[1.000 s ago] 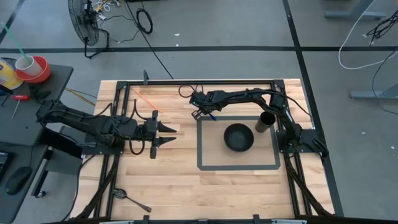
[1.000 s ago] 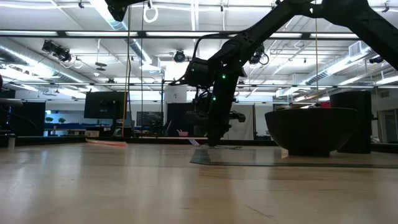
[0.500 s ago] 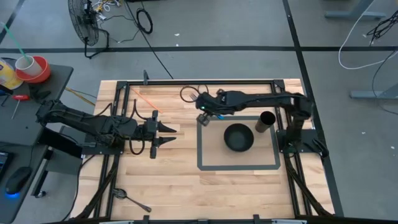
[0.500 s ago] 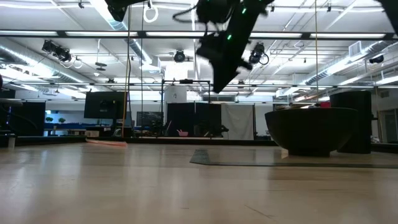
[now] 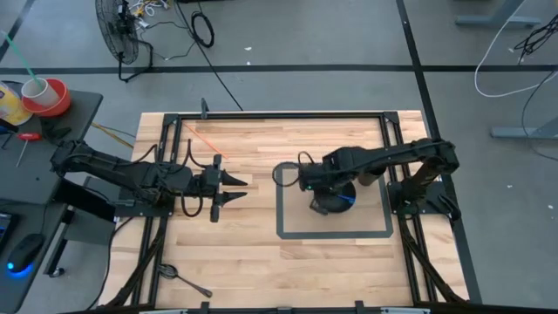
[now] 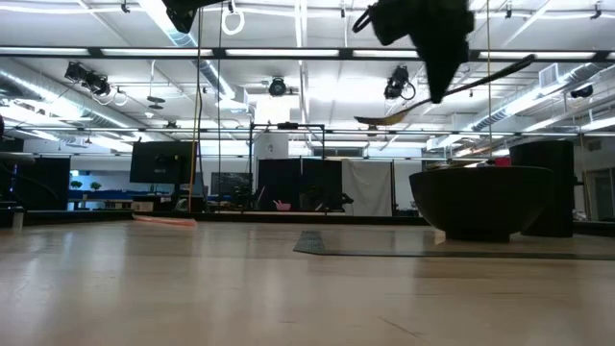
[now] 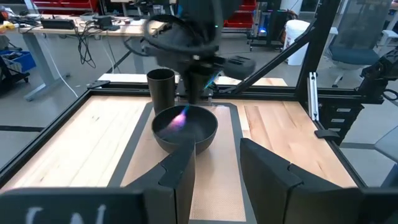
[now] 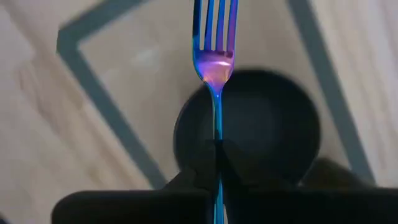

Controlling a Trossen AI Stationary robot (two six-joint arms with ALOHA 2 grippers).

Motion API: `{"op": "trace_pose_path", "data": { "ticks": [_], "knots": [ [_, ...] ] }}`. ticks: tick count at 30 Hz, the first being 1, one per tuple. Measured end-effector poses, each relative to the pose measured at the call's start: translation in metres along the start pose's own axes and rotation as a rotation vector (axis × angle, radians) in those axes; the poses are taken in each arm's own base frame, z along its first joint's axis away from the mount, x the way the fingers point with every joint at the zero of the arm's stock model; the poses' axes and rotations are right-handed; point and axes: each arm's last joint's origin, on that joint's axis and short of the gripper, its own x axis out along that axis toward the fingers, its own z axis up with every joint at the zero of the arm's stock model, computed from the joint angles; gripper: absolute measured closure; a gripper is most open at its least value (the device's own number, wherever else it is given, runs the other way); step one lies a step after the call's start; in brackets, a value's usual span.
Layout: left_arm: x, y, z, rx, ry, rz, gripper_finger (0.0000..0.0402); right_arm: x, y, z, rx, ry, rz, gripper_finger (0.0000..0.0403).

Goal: Pick & Place Utensil
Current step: Put the blue fork into the black bowl

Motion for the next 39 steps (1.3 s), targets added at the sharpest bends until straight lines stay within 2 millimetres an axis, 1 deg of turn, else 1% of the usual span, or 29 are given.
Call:
{"op": "trace_pose_path", "data": {
  "ticks": [4,6,8,12,14,17,20,25,29,39],
  "knots": [
    [0.0,0.0,0.0,-0.001,0.0,0.0,0.0271,0.003,0.005,-0.011,-0.024,0.104,0.023,0.0394],
    [0.0,0.0,0.0,0.0,0.0,0.0,0.0271,0.008,0.002,-0.018,-0.02,0.202,0.021,0.0394],
    [0.0,0.0,0.0,0.0,0.0,0.0,0.0271,0.014,-0.005,-0.025,0.003,0.29,-0.022,0.0394],
    [0.0,0.0,0.0,0.001,0.001,0.0,0.0271,0.034,-0.018,-0.033,0.077,0.417,-0.069,0.0394],
    [0.0,0.0,0.0,0.001,0.002,0.0,0.0271,0.046,-0.023,-0.034,0.105,0.444,-0.059,0.0394],
    [0.0,0.0,0.0,0.001,0.003,0.0,0.0271,0.064,-0.029,-0.033,0.14,0.463,-0.009,0.0394],
    [0.0,0.0,-0.001,0.002,0.004,0.0,0.0271,0.076,-0.033,-0.032,0.146,0.45,0.029,0.0394],
    [0.0,0.0,-0.001,0.003,0.004,0.0,0.0271,0.084,-0.036,-0.027,0.146,0.393,0.031,0.0394],
    [0.0,0.0,-0.001,0.003,0.005,0.0,0.0271,0.088,-0.039,-0.025,0.15,0.344,-0.01,0.0394],
    [0.0,0.0,-0.001,0.002,0.004,0.0,0.0271,0.106,-0.044,-0.037,0.156,0.395,-0.032,0.0394]
  ]
}}
